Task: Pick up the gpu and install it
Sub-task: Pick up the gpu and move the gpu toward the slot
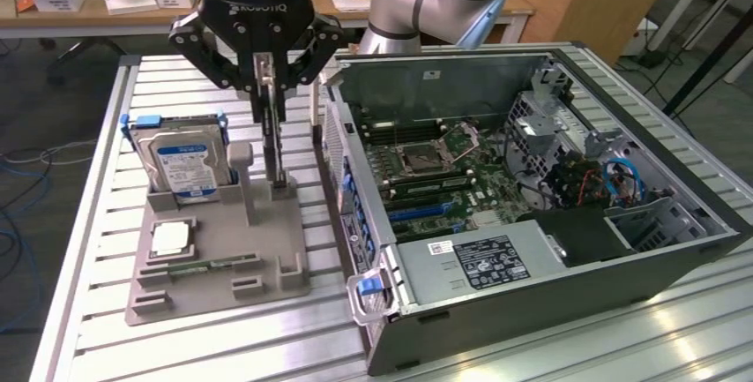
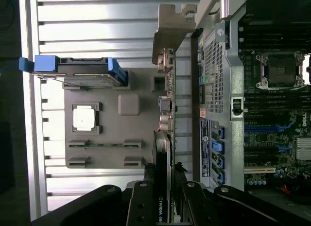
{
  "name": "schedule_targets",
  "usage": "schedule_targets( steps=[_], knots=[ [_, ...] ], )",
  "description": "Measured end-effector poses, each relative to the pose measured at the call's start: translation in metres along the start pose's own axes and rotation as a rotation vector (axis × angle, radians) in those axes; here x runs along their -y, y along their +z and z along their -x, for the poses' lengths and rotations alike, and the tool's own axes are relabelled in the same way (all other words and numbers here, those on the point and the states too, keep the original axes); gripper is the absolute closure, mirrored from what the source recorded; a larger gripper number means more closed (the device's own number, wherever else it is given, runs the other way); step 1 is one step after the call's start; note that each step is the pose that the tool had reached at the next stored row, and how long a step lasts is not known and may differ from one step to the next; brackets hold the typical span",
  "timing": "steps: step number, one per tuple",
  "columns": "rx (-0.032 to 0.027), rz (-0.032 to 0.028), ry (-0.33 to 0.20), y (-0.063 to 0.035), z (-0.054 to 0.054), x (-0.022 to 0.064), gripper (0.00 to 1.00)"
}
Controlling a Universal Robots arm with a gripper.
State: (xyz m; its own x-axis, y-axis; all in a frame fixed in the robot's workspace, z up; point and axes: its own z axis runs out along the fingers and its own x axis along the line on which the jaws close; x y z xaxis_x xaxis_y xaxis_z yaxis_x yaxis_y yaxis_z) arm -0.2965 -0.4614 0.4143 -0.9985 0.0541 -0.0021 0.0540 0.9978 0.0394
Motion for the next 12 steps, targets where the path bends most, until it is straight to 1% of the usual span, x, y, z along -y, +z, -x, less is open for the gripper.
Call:
schedule_targets(
  steps=[5, 12],
  knots=[
    [-0.0001, -0.0002, 0.000, -0.0001, 0.0001, -0.0001, 0.74],
    [-0.0001, -0.0002, 0.000, -0.0001, 0.0055, -0.0003, 0.74]
  ],
)
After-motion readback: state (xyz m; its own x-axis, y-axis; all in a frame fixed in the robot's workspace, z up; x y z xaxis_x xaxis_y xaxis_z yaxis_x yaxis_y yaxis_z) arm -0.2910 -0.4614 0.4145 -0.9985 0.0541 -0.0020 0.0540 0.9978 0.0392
